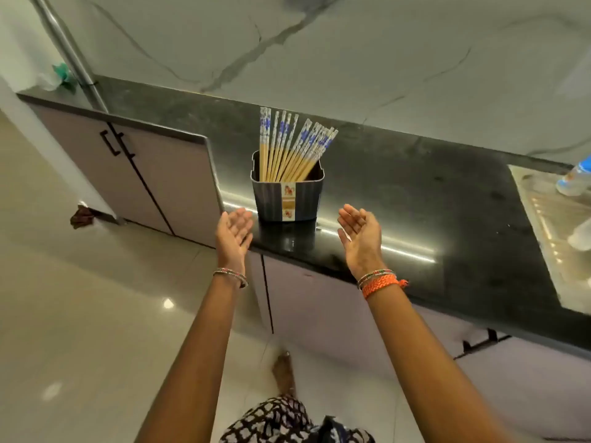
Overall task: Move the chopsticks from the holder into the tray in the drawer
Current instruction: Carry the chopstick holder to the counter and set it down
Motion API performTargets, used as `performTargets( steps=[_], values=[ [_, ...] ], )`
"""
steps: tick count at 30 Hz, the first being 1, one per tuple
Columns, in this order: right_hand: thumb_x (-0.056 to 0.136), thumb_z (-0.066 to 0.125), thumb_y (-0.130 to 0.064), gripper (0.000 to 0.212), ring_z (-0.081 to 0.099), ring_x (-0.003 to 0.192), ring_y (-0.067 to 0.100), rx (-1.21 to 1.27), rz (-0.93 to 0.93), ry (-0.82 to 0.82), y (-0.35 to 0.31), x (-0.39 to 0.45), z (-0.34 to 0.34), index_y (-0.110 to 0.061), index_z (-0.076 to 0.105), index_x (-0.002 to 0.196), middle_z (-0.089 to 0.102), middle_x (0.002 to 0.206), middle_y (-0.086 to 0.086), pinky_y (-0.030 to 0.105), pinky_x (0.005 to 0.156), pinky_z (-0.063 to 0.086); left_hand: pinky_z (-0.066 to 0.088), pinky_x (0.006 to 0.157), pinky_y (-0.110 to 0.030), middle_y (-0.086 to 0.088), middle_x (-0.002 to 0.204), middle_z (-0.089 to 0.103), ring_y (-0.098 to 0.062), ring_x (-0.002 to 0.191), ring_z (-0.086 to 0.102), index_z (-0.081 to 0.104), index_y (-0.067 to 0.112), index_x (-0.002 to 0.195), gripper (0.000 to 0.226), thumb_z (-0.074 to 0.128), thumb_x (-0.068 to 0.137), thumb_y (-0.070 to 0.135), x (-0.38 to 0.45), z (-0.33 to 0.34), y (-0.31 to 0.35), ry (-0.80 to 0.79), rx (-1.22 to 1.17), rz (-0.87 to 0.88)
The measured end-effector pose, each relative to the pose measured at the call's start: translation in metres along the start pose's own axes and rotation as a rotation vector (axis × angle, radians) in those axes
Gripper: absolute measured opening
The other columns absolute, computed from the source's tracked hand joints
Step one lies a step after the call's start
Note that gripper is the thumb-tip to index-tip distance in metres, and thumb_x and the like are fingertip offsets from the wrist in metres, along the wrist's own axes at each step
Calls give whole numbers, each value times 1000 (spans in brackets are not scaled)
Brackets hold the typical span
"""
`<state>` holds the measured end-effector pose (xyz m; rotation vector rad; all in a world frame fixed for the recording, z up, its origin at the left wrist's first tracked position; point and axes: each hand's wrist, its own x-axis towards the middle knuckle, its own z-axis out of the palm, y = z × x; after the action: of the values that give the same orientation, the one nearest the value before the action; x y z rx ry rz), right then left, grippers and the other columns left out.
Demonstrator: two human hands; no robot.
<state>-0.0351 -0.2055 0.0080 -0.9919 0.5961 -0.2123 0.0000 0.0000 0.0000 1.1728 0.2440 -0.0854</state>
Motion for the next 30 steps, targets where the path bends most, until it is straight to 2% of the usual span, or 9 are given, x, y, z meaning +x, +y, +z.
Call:
performTargets(
  steps=[5, 8, 11, 13, 16, 19, 21, 24, 30],
  values=[
    [100, 31, -34, 45, 51, 127, 17, -150, -49, -33, -8, 68, 43, -11, 60, 126, 60, 133, 5, 35, 114, 32, 39, 103, -35, -8, 131, 54, -22, 120, 51, 48, 14, 127, 45, 32, 93, 38, 81, 28, 14, 41, 22, 22],
    [101, 31, -34, 45, 50, 130, 20, -148, -54, -47, -4, 105, 62, -11, 60, 125, 59, 134, 6, 40, 116, 31, 34, 110, -42, -14, 136, 50, -28, 127, 46, 47, 10, 128, 47, 31, 94, 37, 126, 32, 12, 63, -3, -12],
    [101, 31, -34, 47, 54, 126, 27, -124, -20, -89, 2, 125, 72, -6, 60, 125, 61, 131, 13, 45, 113, 35, 33, 110, -43, -10, 137, 49, -22, 124, 48, 43, 7, 133, 51, 23, 96, 38, 143, 32, 8, 28, -1, -36],
    [100, 34, -35, 47, 58, 121, 32, -124, -3, -125, 9, 132, 76, -4, 62, 122, 64, 125, 17, 46, 109, 41, 37, 104, -36, -6, 135, 48, -13, 117, 50, 43, 8, 133, 52, 21, 97, 38, 151, 35, 4, 17, -6, -14],
    [97, 40, -37, 39, 67, 105, 26, -158, -31, -158, 18, 140, 79, -15, 73, 103, 72, 111, 11, 43, 98, 50, 44, 98, -37, -12, 122, 60, -22, 113, 56, 56, 8, 119, 50, 23, 97, 38, 147, 40, -3, -94, -5, 7],
    [97, 40, -39, 40, 72, 94, 13, -146, -28, -209, 20, 146, 81, -26, 77, 91, 76, 100, -1, 30, 82, 55, 53, 74, -16, 14, 90, 74, -1, 89, 67, 70, 30, 93, 50, 21, 99, 23, 142, 48, -6, -122, -27, 0],
    [96, 40, -41, 39, 71, 96, 13, -135, -14, -248, 18, 148, 84, -28, 77, 92, 76, 101, -2, 31, 84, 53, 54, 70, -16, 18, 88, 74, 1, 87, 68, 72, 33, 90, 53, 20, 99, 25, 139, 51, -4, -141, -77, -11],
    [93, 46, -44, 37, 66, 109, 25, -131, -10, -330, 6, 146, 97, -21, 74, 100, 73, 110, 5, 45, 98, 49, 55, 68, -18, 12, 88, 75, -3, 86, 69, 73, 34, 91, 53, 21, 98, 34, 133, 49, 7, -102, -67, 60],
    [92, 41, -46, 36, 72, 91, 11, -211, -19, -658, -12, 139, 133, -23, 68, 100, 76, 97, -6, 21, 71, 58, 55, 76, -25, 7, 99, 74, -10, 97, 67, 70, 28, 101, 46, 26, 96, 38, 111, 33, 36, 21, -220, 175]
  ],
)
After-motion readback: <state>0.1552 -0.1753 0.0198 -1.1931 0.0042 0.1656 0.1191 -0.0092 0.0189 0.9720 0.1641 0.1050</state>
